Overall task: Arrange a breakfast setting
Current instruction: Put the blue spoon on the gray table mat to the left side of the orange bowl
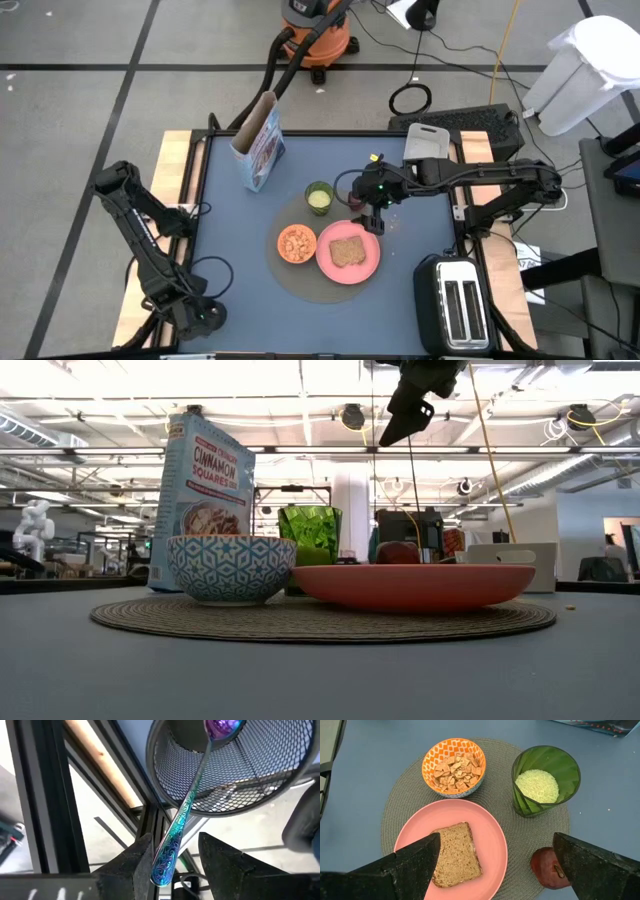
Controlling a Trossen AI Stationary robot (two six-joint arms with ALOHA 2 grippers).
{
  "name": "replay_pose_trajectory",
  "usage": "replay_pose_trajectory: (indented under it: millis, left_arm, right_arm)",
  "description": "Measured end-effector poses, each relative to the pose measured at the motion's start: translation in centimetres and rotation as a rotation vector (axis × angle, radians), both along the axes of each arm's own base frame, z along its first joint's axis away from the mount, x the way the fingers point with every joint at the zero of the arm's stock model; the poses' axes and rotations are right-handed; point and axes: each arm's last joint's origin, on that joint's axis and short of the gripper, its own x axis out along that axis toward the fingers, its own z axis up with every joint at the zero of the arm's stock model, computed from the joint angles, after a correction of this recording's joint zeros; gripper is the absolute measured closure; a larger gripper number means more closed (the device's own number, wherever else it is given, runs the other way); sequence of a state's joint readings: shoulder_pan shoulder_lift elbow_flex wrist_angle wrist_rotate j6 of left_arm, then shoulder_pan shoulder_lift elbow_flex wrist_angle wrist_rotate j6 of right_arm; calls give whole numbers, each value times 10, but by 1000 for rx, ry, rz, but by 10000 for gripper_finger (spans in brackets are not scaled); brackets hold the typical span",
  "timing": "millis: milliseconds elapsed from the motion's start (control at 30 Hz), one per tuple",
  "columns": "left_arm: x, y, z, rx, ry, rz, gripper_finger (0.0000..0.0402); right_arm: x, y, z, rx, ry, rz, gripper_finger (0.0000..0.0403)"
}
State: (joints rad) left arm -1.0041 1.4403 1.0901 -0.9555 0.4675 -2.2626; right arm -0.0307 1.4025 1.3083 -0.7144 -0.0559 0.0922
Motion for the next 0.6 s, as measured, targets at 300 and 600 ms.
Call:
replay_pose_trajectory:
  millis: [300, 600]
  left_arm:
    - [2, -2, 1, -50, -59, -79, 238]
    - [1, -2, 1, -60, -78, -119, 182]
  right_arm:
    - [0, 0, 0, 0, 0, 0, 23]
    - [0, 0, 0, 0, 1, -1, 23]
